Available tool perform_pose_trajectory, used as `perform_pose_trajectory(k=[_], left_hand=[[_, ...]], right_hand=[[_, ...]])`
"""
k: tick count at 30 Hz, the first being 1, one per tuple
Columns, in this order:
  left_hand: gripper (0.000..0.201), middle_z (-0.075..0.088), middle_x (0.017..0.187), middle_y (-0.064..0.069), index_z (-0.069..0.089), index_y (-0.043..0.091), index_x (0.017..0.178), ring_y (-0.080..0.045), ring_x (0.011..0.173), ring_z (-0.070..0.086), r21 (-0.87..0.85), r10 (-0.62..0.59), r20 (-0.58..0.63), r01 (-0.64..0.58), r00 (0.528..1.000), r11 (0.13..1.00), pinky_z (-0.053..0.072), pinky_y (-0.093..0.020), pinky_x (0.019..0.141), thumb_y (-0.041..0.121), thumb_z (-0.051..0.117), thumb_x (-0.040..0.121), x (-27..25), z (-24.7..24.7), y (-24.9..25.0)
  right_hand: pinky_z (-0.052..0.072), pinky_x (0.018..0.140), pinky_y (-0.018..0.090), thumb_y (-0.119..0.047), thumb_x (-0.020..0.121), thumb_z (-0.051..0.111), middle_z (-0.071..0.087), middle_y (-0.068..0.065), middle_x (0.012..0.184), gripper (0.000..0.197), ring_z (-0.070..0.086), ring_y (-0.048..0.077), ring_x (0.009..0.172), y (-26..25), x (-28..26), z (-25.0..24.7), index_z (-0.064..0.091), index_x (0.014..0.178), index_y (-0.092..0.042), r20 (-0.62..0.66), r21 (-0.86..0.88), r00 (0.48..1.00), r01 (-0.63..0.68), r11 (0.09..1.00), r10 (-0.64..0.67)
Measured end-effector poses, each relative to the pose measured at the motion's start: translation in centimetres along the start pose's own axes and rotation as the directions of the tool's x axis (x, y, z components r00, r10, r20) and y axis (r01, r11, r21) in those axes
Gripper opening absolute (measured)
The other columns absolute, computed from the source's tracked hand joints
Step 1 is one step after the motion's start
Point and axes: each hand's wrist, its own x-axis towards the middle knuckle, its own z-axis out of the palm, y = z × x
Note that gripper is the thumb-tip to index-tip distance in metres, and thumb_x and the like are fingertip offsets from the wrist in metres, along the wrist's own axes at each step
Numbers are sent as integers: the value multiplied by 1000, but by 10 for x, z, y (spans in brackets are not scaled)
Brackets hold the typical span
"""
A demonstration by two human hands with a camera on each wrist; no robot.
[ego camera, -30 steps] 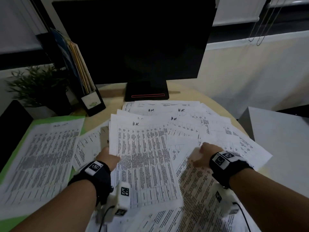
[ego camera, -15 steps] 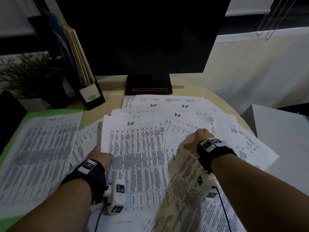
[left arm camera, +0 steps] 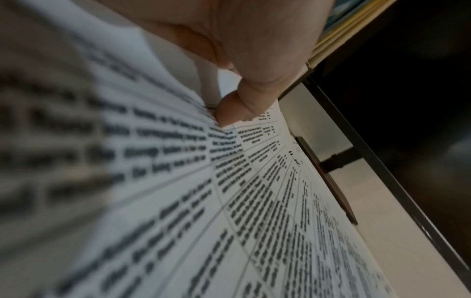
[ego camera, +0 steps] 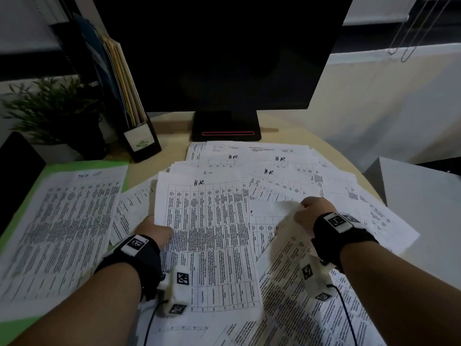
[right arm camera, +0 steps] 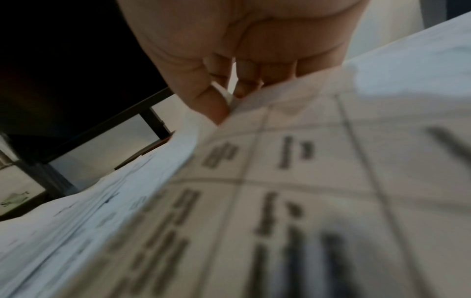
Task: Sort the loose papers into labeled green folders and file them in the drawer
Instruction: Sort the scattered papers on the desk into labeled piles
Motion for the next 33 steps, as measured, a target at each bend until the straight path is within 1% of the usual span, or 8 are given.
perform_pose_trajectory(k=[3,8,12,18,21,24,30,33], left_hand=[[36,58,101,-12,55,7,116,-29,89,53,12,-37,2,37,999,999,45,-32,80,6,60,80,0,-3,1],[34,57,101,-14,57,6,114,-30,90,53,92,-9,8,8,1000,996,46,-32,80,3,60,81,-1,-8,4],[25,57,92,-15,61,1,110,-29,79,54,188,33,-72,-18,997,982,43,-30,70,3,58,85,1,-20,4],[24,62,102,-24,59,3,112,-37,86,59,191,86,-193,-48,977,980,48,-36,75,11,54,90,4,-37,-2],[19,62,96,-19,60,8,106,-34,82,59,167,114,-170,-85,979,982,49,-34,75,9,54,88,0,-36,-1],[20,64,91,-14,60,10,104,-33,79,60,159,133,-158,-108,978,981,52,-35,75,11,54,84,-1,-32,-2],[28,61,94,-11,56,10,116,-29,78,56,67,129,-176,-119,976,991,44,-31,70,6,50,89,-4,-25,-7],[33,57,96,-13,52,7,122,-30,81,53,23,109,-209,-106,972,994,43,-33,74,3,49,90,-4,-22,-8]], right_hand=[[54,75,34,-14,88,52,61,6,96,18,61,27,85,-2,-4,2,56,104,-22,14,45,1000,2,999,-3],[49,68,28,-33,88,55,62,7,83,23,61,24,77,-7,-10,1,58,81,-11,61,-46,998,15,999,-13],[42,63,25,-17,90,52,58,0,79,7,56,19,70,-7,-7,-5,57,92,-21,-77,365,997,46,930,-19],[36,52,22,-3,87,51,52,-4,66,28,49,19,62,-10,-2,-18,51,64,-19,-342,562,940,200,803,6],[44,68,26,-10,86,56,60,5,88,11,57,27,83,-3,-1,-16,57,89,-20,-214,501,977,91,861,21],[49,79,33,-25,86,63,63,14,112,39,61,32,99,7,-2,-11,53,122,-12,-46,408,993,-77,910,105],[44,81,35,-19,89,59,55,17,123,52,55,31,94,21,-8,-5,37,135,-10,-79,486,957,-208,849,279],[51,82,40,-32,81,63,46,11,119,53,56,31,93,22,-15,1,42,129,-25,-60,226,977,-188,956,206]])
